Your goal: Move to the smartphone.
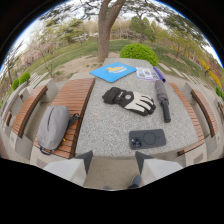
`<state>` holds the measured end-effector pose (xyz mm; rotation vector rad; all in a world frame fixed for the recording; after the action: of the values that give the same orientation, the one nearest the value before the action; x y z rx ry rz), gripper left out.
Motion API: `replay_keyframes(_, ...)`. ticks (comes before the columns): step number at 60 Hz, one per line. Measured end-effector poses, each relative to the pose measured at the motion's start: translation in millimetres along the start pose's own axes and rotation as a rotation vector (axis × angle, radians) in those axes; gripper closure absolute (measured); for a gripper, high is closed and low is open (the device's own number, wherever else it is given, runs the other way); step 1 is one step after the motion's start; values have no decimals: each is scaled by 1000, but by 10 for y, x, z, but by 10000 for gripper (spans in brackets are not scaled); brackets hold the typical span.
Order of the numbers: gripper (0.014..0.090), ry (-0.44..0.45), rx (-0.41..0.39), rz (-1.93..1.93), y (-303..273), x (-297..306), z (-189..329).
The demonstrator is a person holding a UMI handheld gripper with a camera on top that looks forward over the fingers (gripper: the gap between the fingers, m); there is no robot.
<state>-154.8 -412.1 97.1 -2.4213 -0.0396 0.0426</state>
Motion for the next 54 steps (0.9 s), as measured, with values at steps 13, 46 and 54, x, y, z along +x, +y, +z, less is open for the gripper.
replay_keyframes(13,201,29,-17,-8,170,412,5)
replay_keyframes(46,205,54,-37,-3,173,1274,737)
replay_keyframes(54,201,38,-39,-11,97,1314,991)
